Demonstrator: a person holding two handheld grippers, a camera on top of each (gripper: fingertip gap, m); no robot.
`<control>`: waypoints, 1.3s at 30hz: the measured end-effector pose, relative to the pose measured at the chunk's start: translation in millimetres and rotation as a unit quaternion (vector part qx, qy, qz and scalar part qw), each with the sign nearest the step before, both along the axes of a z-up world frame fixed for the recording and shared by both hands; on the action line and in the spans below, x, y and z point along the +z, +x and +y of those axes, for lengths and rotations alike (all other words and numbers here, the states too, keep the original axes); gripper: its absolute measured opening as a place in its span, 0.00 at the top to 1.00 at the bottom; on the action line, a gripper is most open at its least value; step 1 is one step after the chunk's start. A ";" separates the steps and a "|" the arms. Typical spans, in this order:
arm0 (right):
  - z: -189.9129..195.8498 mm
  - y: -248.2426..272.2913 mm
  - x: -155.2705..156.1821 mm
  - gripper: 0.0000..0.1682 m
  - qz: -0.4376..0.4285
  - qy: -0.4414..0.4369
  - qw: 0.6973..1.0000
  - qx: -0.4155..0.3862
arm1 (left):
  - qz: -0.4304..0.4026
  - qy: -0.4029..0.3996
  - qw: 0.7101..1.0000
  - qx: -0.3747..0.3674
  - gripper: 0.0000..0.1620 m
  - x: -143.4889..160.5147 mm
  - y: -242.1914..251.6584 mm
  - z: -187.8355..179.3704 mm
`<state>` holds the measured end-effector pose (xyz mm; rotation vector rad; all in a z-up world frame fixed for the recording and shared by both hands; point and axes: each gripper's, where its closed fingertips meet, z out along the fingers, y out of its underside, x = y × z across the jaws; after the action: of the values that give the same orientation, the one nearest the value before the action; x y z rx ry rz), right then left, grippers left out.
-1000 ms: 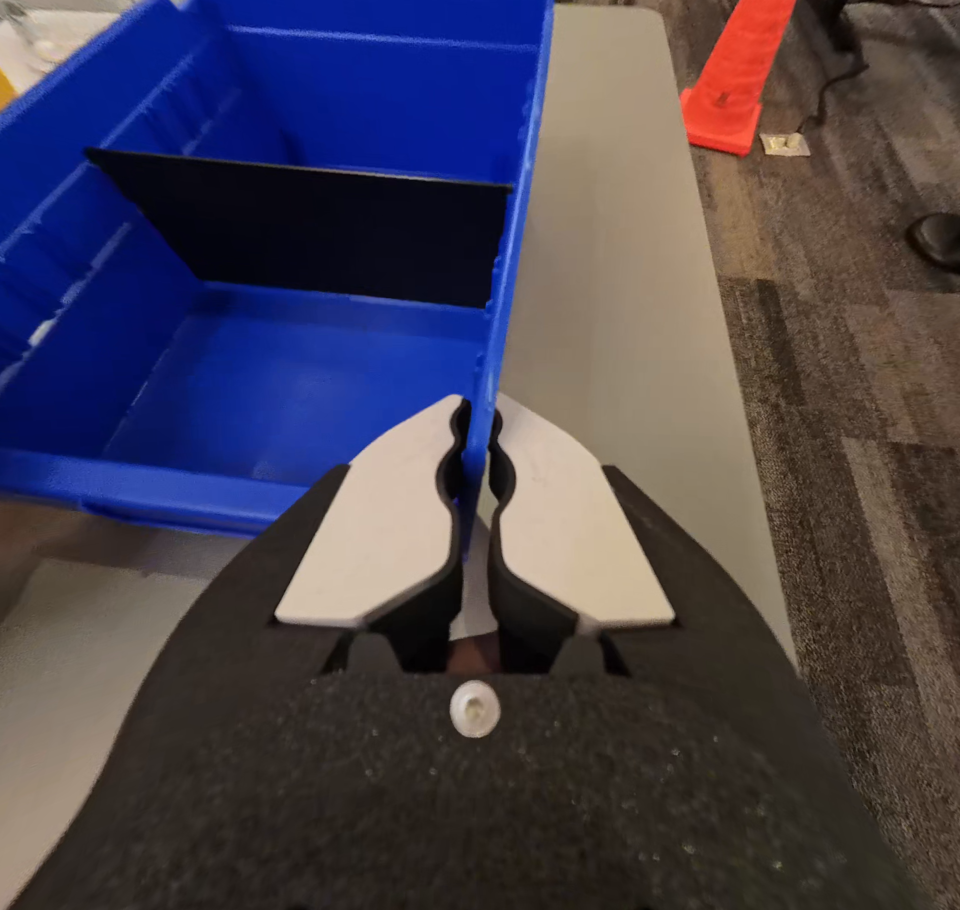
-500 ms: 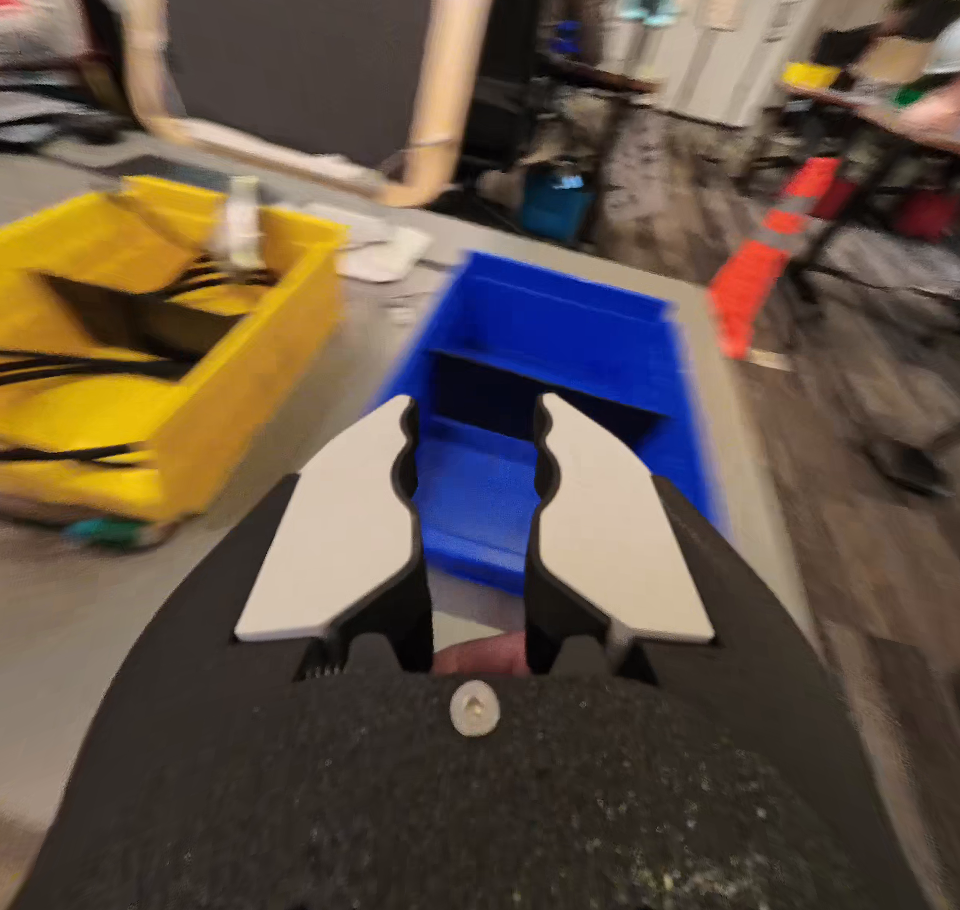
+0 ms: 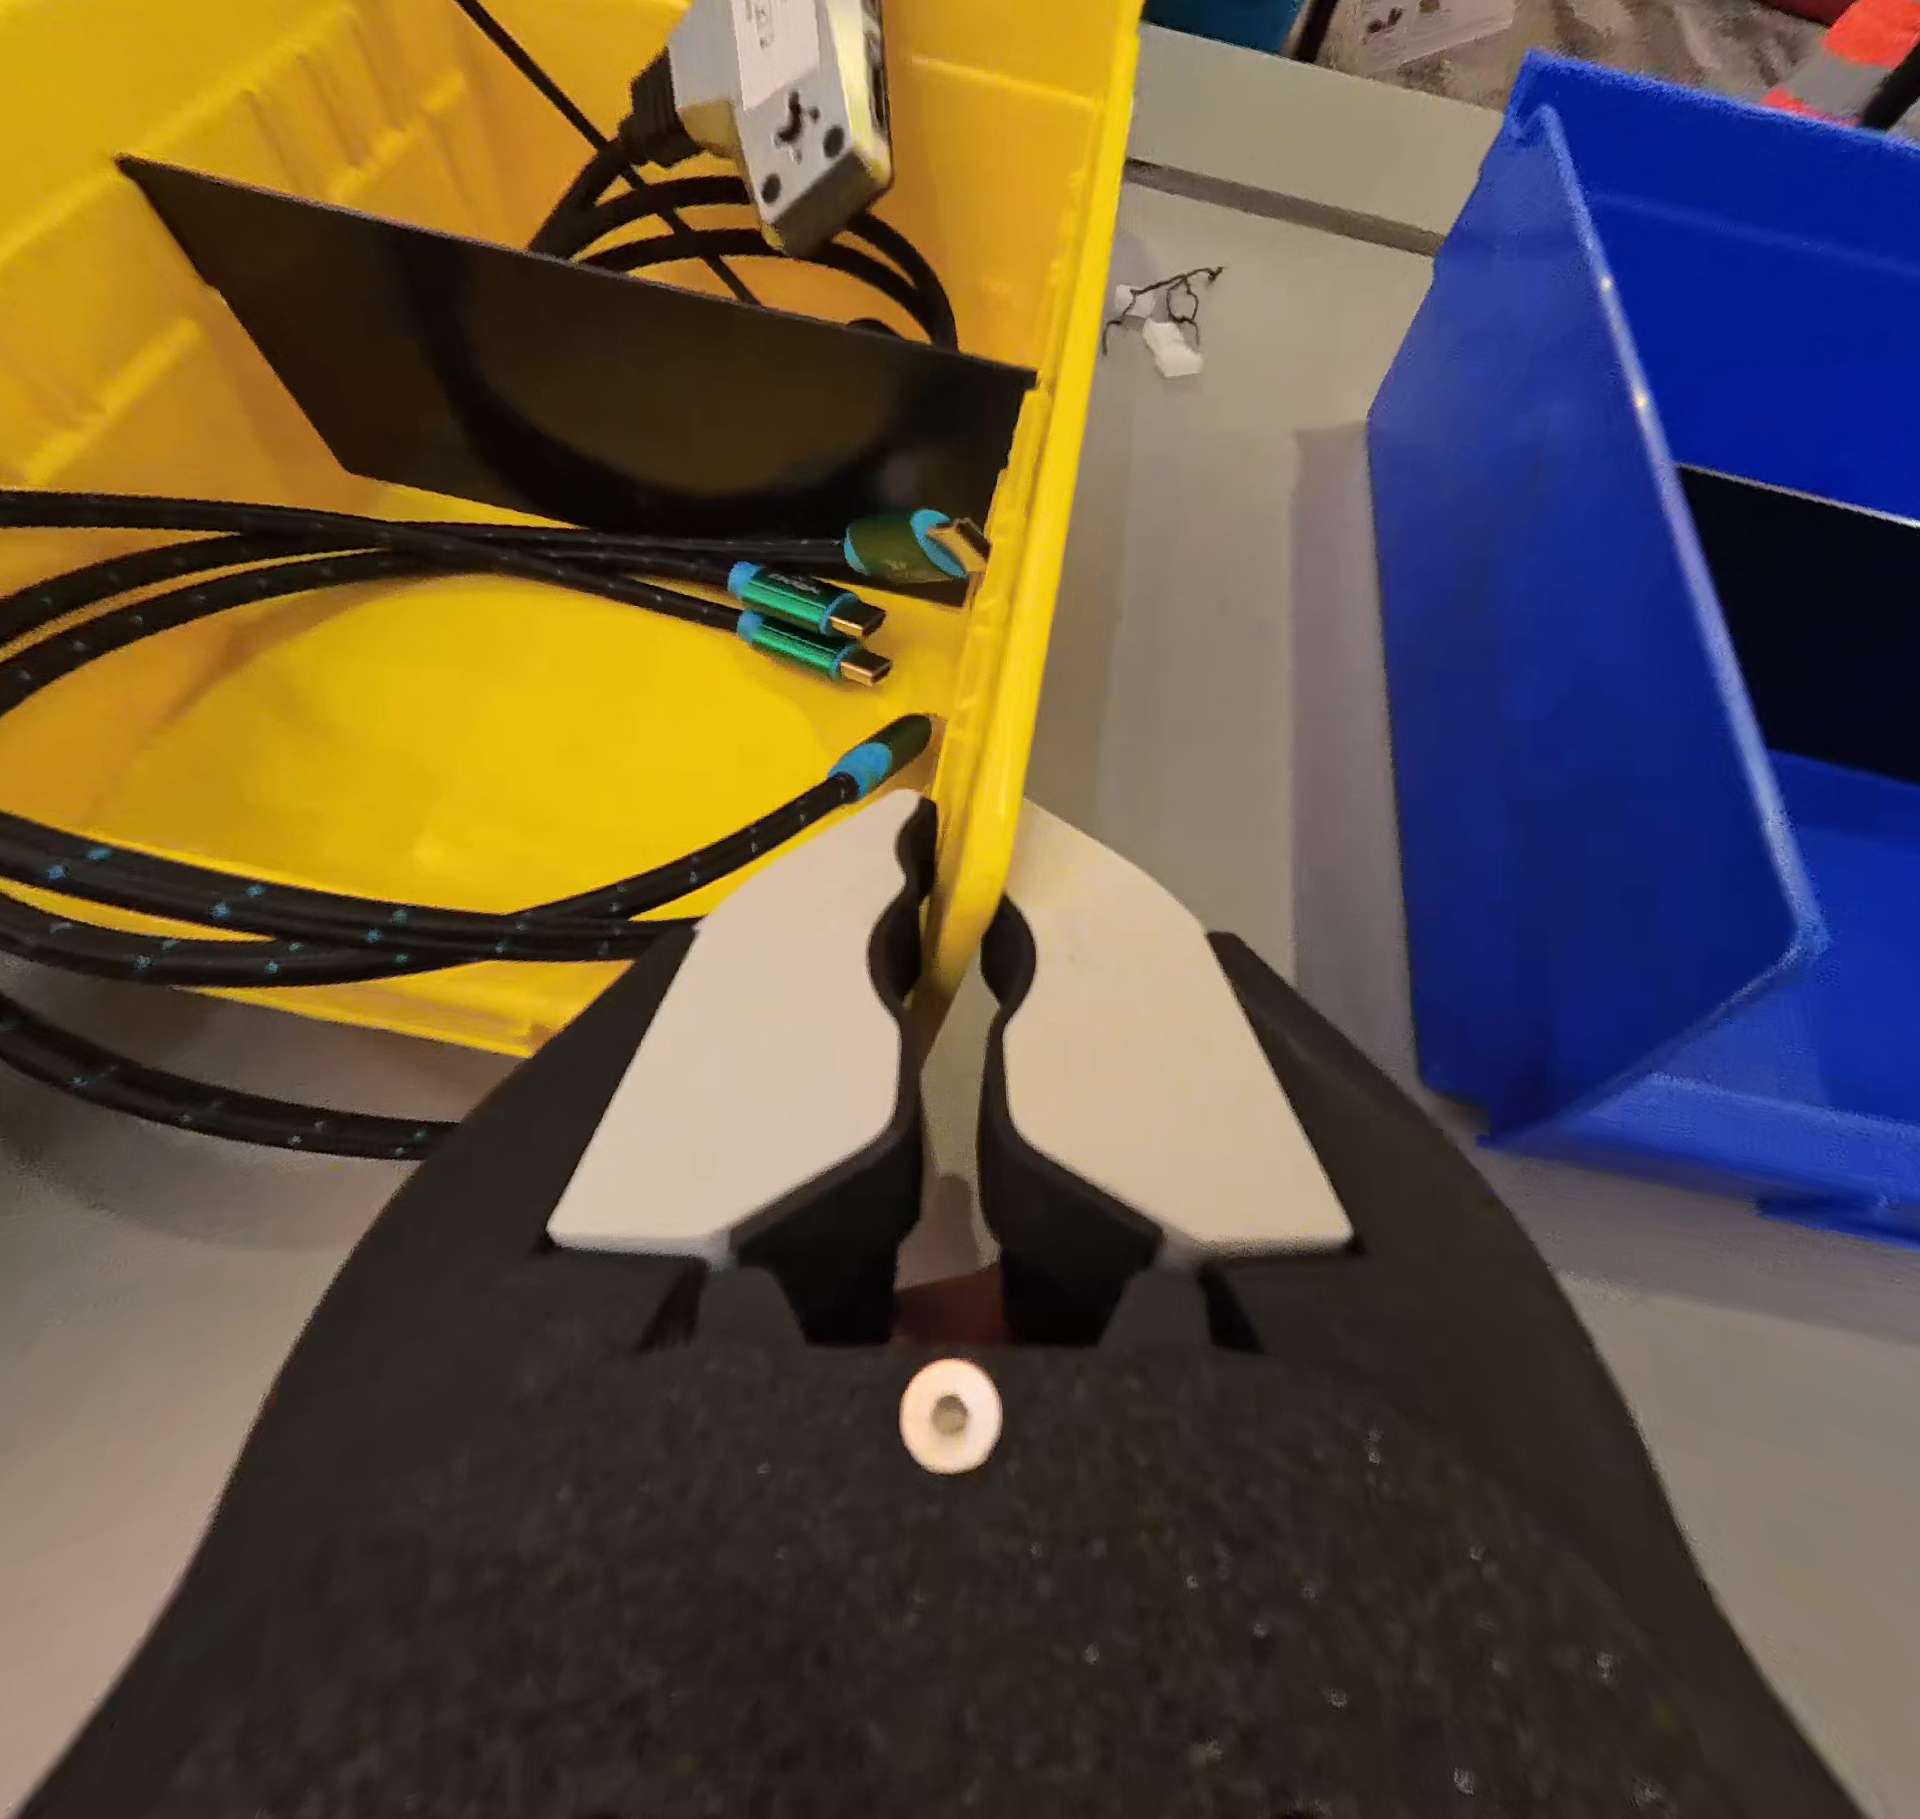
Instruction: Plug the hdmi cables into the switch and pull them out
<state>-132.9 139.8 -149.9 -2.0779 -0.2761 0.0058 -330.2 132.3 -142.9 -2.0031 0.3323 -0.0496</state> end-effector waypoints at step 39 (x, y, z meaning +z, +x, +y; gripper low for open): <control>-49.4 -20.4 42.5 0.80 0.060 0.026 0.980 0.186 | -0.055 0.066 0.983 0.163 0.83 50.0 -222.5 -62.2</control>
<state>-153.4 90.4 -107.3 -1.9381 -0.5790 0.3446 -552.7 70.1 -92.9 -1.8900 -0.0651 0.0668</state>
